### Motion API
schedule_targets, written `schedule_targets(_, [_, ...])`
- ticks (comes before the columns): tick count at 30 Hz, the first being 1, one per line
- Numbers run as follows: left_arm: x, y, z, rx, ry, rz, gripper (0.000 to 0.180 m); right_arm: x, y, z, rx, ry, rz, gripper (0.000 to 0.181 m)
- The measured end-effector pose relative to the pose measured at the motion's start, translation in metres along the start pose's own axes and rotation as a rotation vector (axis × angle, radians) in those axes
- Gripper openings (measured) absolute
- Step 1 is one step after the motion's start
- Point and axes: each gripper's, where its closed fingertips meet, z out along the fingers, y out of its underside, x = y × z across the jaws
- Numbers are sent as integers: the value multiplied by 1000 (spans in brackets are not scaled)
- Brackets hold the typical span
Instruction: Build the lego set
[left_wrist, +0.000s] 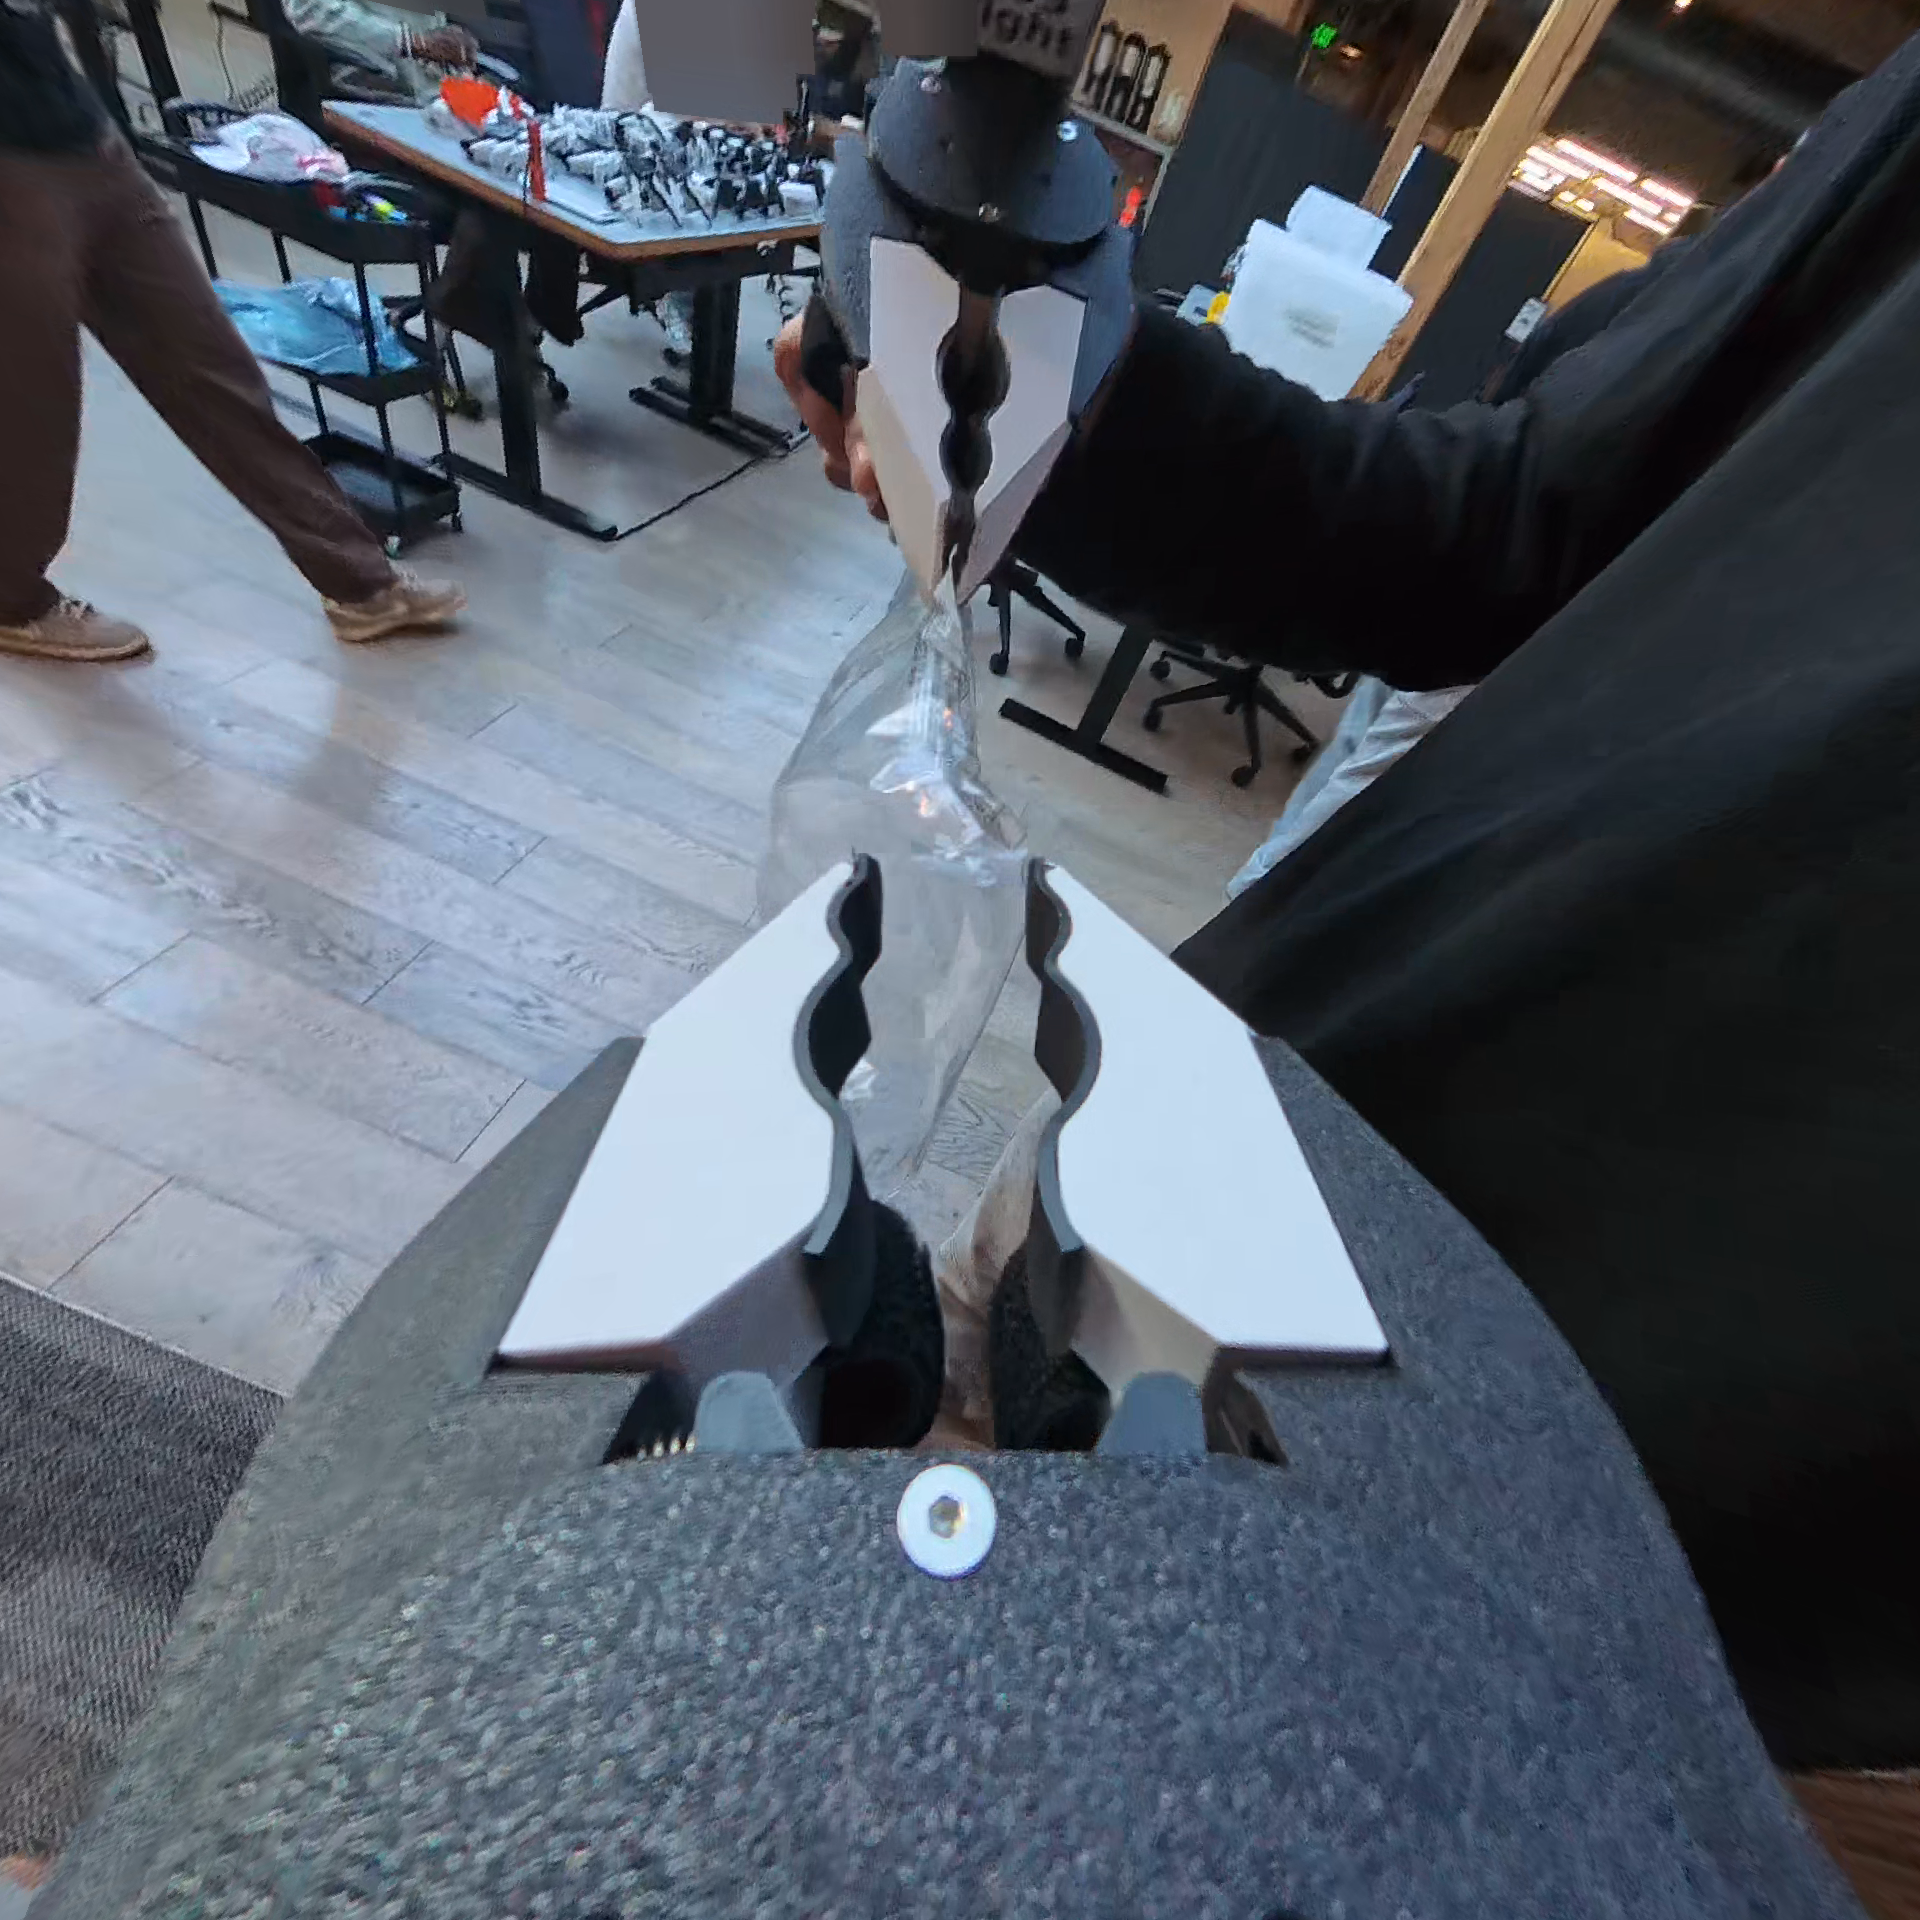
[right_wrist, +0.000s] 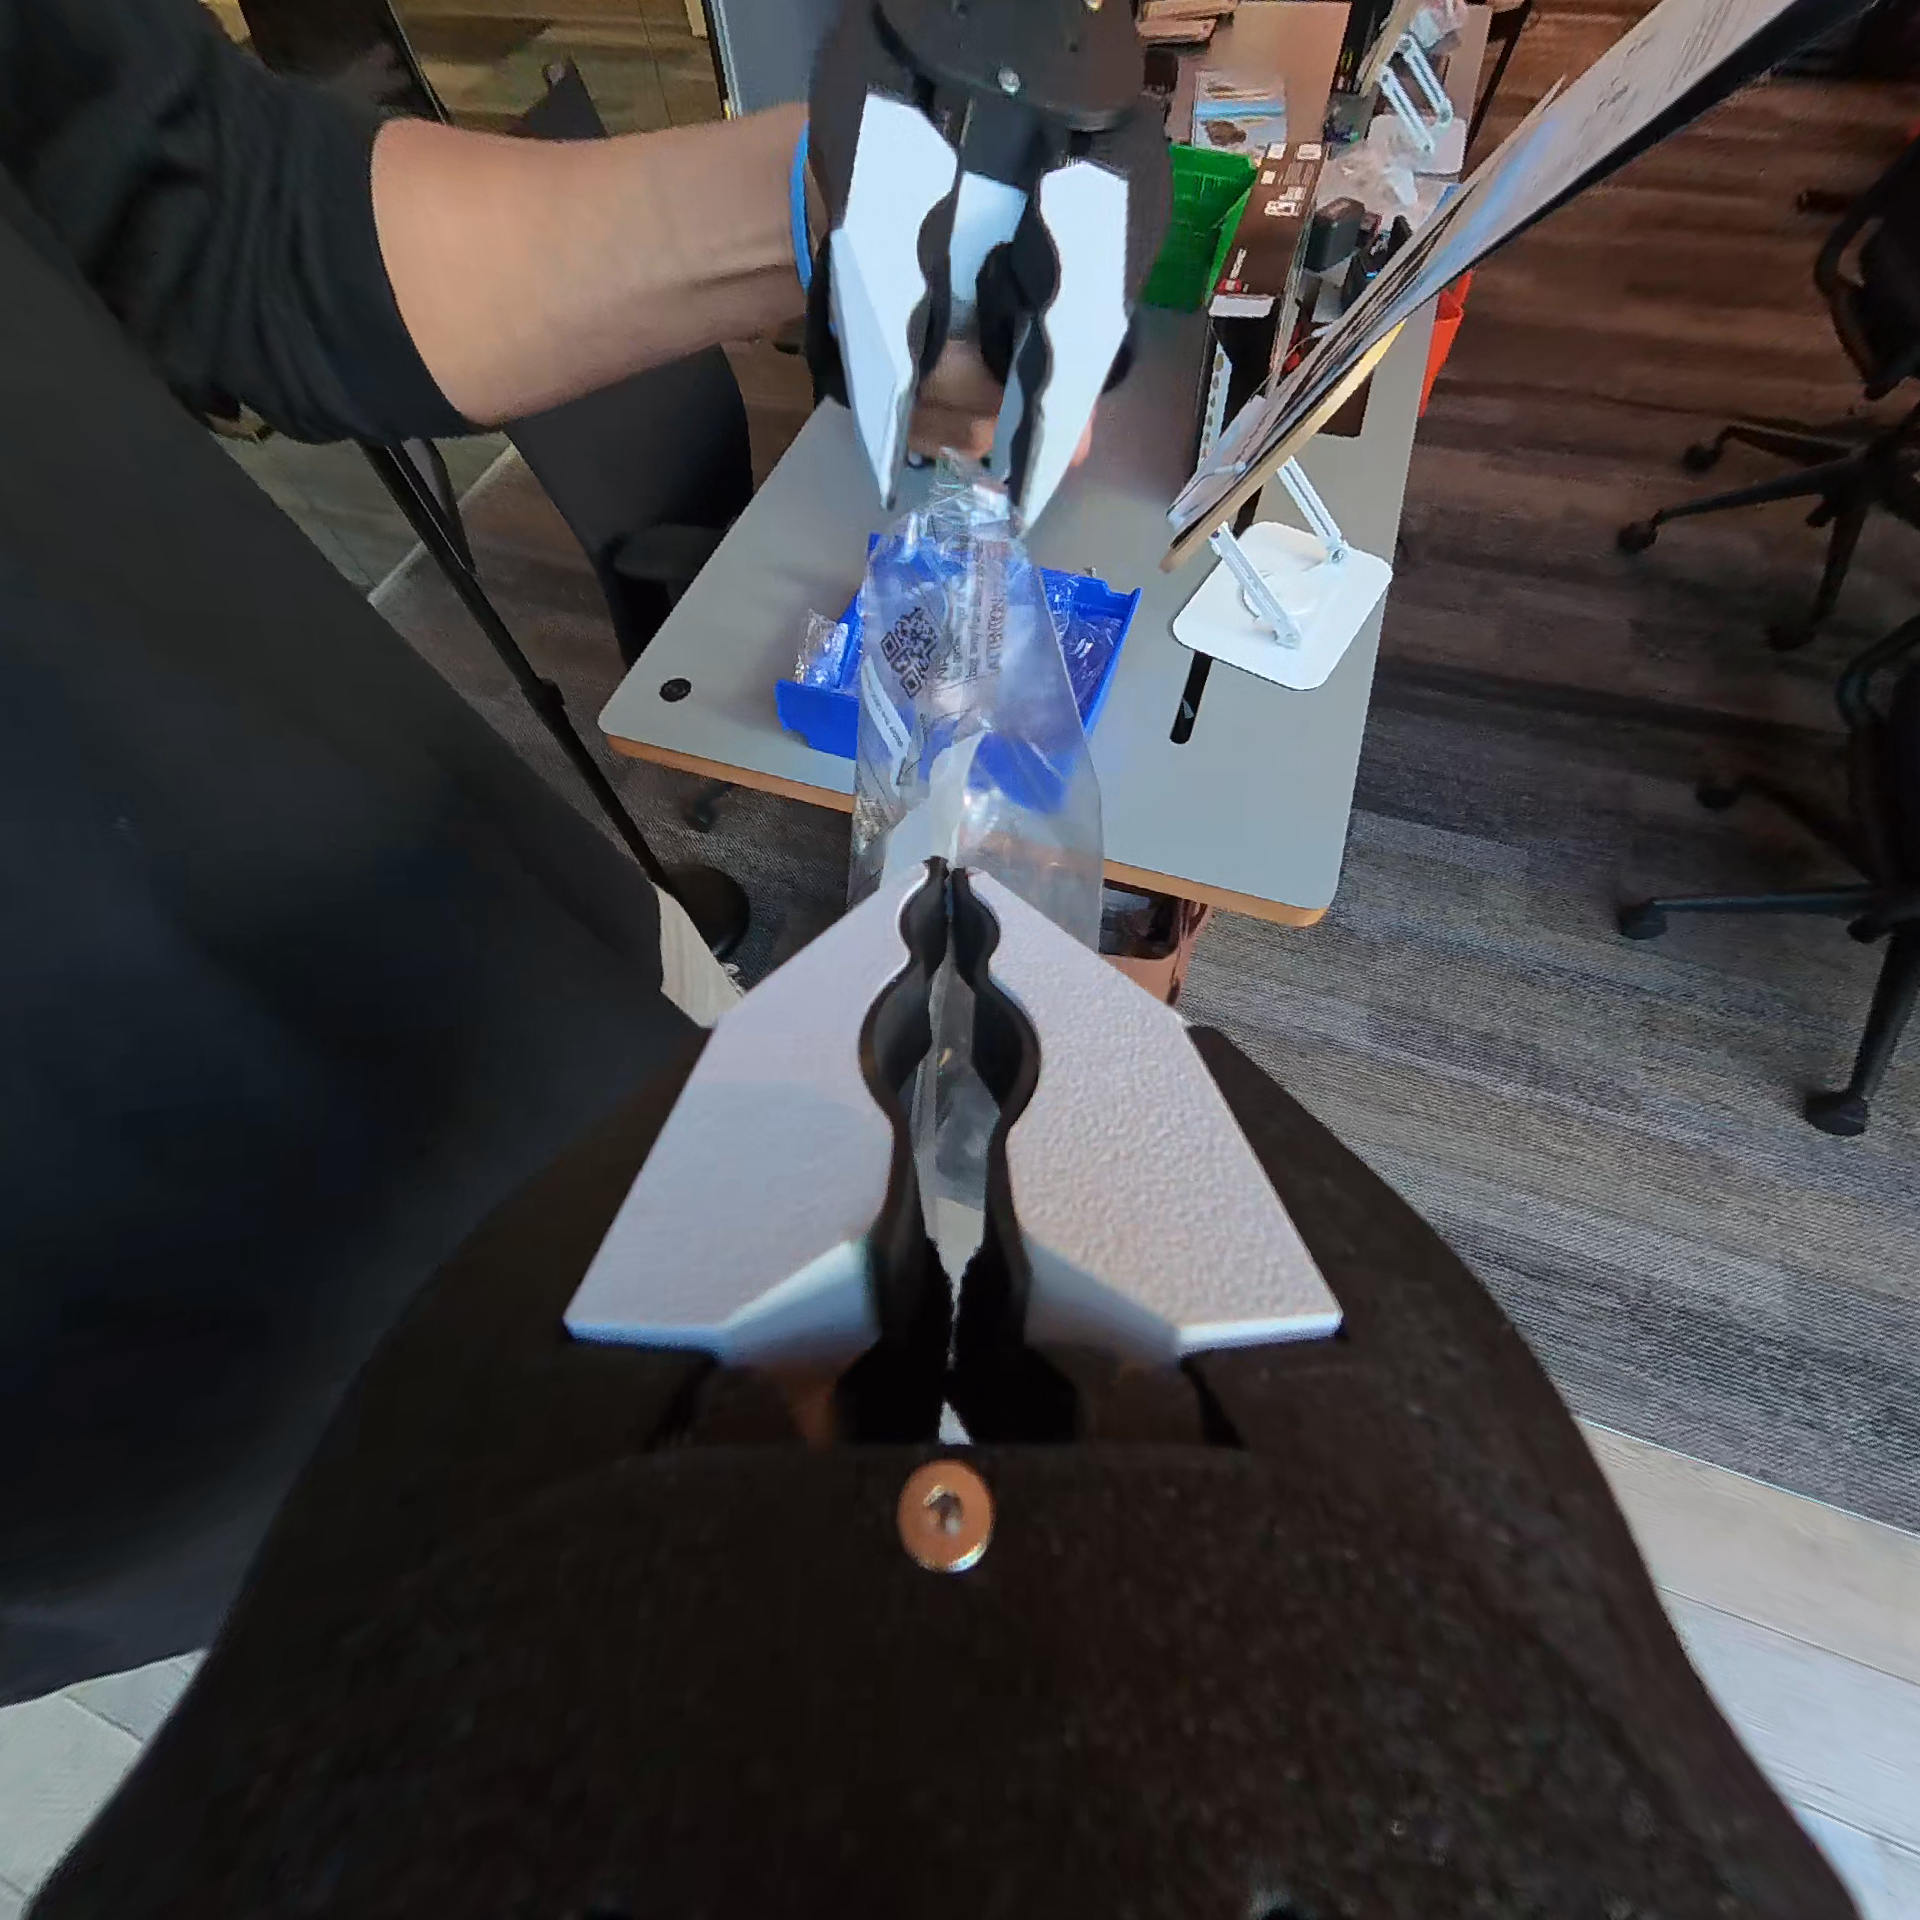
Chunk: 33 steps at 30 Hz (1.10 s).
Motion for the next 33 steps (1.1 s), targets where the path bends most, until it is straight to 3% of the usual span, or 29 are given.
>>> schedule_targets(1, [2, -2, 4, 10, 8, 11, 21, -2, -1, -2, 15, -7, 11, 0])
schedule_targets(5, [5, -2, 13, -10, 31, 3, 26, -3, 5, -5, 0, 0, 28, 0])
schedule_targets(12, [4, -6, 21, 10, 80, -41, 16, -9, 13, -10, -20, 10, 34, 0])
schedule_targets(13, [4, -7, 21, 17, 82, -39, 2, -9, 13, -11, -16, 10, 40, 0])
schedule_targets(14, [3, -9, 21, 30, 78, -26, 0, -9, 15, -12, -13, 15, 45, 0])
schedule_targets(20, [-2, -8, 27, 29, 42, 28, 0, -12, 24, -23, 62, 33, 105, 0])
schedule_targets(23, [-5, -3, 35, -15, 19, 32, 0, -10, 39, -24, 46, 59, 148, 3])
schedule_targets(28, [-7, 7, 50, -164, -21, 82, 0, 2, 35, -25, -44, 160, 137, 29])
schedule_targets(33, [-7, 19, 73, -297, -37, 137, 0, -2, 7, 27, -86, 143, 2, 26])
